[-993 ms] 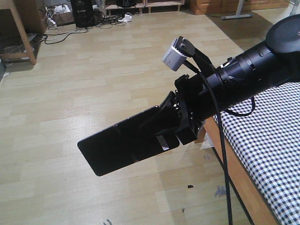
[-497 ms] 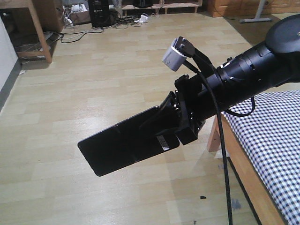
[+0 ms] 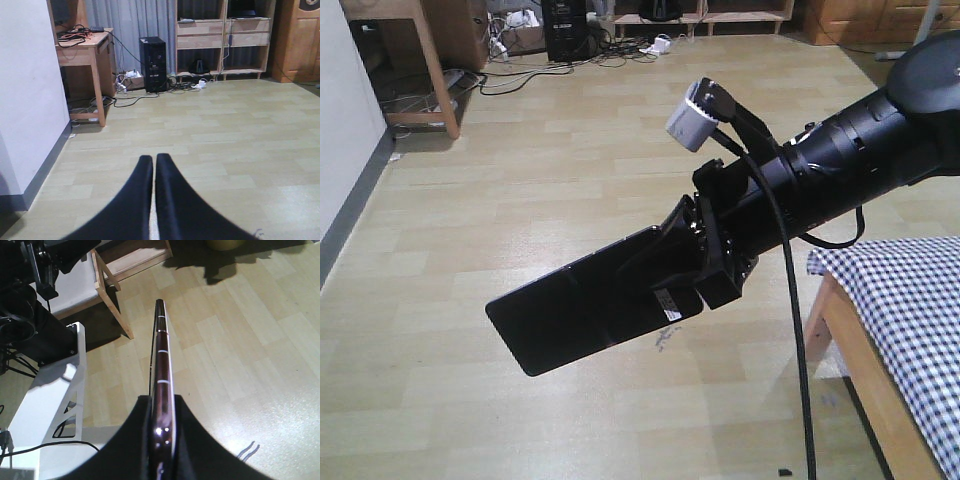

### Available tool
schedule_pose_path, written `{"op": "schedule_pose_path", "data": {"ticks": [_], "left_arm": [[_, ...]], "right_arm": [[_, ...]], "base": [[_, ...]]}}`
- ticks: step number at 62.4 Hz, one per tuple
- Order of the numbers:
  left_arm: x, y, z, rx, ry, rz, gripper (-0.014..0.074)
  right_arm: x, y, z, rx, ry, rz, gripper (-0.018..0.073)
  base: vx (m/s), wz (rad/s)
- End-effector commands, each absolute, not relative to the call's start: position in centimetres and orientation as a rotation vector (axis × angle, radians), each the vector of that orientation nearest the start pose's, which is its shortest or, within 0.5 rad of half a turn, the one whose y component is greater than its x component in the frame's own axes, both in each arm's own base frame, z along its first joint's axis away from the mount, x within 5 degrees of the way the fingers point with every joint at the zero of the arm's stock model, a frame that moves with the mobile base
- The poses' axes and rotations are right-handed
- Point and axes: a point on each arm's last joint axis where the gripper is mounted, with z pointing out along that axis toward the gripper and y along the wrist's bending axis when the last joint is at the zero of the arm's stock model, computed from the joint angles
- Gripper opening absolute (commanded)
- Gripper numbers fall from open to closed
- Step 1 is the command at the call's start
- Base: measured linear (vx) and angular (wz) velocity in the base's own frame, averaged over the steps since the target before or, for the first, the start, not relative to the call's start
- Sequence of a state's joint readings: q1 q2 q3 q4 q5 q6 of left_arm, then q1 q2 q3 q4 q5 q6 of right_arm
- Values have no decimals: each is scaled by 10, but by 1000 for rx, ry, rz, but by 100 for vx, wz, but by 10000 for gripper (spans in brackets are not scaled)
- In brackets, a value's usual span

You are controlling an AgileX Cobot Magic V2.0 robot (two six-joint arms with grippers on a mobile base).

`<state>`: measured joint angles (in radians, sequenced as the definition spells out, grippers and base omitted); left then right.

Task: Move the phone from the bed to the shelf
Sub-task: 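Hold the phone in the right gripper while the base turns away from the bed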

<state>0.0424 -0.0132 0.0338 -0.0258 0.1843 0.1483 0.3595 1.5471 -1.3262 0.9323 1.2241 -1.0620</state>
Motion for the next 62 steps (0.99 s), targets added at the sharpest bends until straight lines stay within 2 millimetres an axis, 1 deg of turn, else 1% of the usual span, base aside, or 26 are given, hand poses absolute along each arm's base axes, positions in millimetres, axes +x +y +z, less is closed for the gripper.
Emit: {"op": "schedule_pose_path", "data": {"ticks": [1, 33, 62], "left_arm": [[55, 2, 200, 58, 1581, 112, 1], [55, 2, 200, 58, 1581, 112, 1], [55, 2, 200, 58, 1581, 112, 1]], "right_arm": [[249, 172, 365, -1373, 1935, 1121, -3], [249, 172, 365, -1373, 1935, 1121, -3], [249, 172, 365, -1373, 1935, 1121, -3]], "base": [[29, 12], [35, 9], [43, -6]]}}
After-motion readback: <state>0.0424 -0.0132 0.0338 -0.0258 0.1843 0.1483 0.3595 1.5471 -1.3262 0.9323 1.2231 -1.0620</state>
